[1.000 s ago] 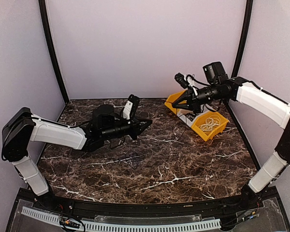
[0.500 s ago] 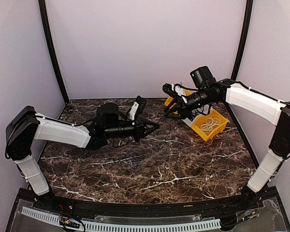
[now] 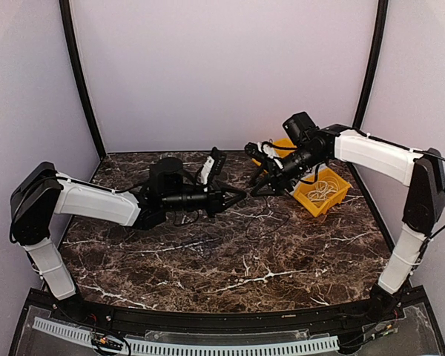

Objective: Untangle the cables

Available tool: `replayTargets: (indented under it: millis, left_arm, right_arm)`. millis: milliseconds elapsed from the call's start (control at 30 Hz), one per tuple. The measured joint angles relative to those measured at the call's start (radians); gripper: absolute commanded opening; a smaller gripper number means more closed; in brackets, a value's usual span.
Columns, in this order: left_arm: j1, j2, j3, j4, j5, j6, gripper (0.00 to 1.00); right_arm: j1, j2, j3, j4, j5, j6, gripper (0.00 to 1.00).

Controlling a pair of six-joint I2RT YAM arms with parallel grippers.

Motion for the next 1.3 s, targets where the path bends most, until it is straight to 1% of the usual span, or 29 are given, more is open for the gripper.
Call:
replayTargets:
  millis: [33,100,167,200,233,267,300,333,400,467,567,700,967,1167,1300]
  left_arm:
    - [0.0,0.0,0.0,0.0,0.0,0.0,0.01]
    - [0.0,0.002,0.0,0.0,0.0,0.0,0.01]
    - [0.0,0.003,0.0,0.0,-0.001,0.0,0.01]
    - [0.0,0.005,0.0,0.0,-0.001,0.0,0.01]
    - [0.0,0.007,0.0,0.0,-0.004,0.0,0.04]
    - [0.0,0.009,0.0,-0.005,-0.009,0.0,0.07]
    - [0.0,0.01,0.001,-0.009,-0.013,0.001,0.15]
    - [0.0,0.011,0.001,-0.016,-0.02,0.001,0.19]
    - [0.0,0.012,0.001,-0.034,-0.04,0.006,0.31]
    - [0.0,0.012,0.001,-0.051,-0.068,0.009,0.36]
    - [0.0,0.011,-0.003,-0.069,-0.113,0.014,0.39]
    - [0.0,0.005,-0.039,-0.091,-0.159,0.016,0.4]
    - [0.0,-0.047,-0.127,-0.114,-0.201,0.015,0.4]
    - [0.0,-0.082,-0.145,-0.115,-0.219,0.016,0.4]
    - [0.0,-0.089,-0.151,-0.114,-0.225,0.018,0.4]
  right_arm:
    - [0.0,0.007,0.001,-0.007,-0.003,-0.003,0.38]
    - [0.0,0.018,0.001,-0.022,-0.013,-0.005,0.24]
    - [0.0,0.027,0.002,-0.038,-0.02,-0.006,0.13]
    - [0.0,0.029,0.004,-0.047,-0.024,-0.004,0.07]
    - [0.0,0.032,0.008,-0.053,-0.028,-0.004,0.01]
    - [0.0,0.034,0.014,-0.058,-0.031,-0.003,0.0]
    - [0.0,0.034,0.019,-0.063,-0.034,-0.002,0.0]
    - [-0.001,0.035,0.026,-0.067,-0.034,-0.004,0.0]
    - [-0.009,0.035,0.048,-0.074,-0.034,-0.002,0.0]
    - [-0.02,0.035,0.079,-0.074,-0.033,0.002,0.0]
    - [-0.063,0.039,0.131,-0.072,-0.021,0.016,0.0]
    - [-0.169,0.063,0.213,-0.056,0.01,0.051,0.0]
    - [-0.354,0.167,0.341,0.005,0.076,0.098,0.0]
    - [-0.425,0.26,0.416,0.042,0.161,0.083,0.0]
    - [-0.443,0.319,0.449,0.054,0.222,0.068,0.0]
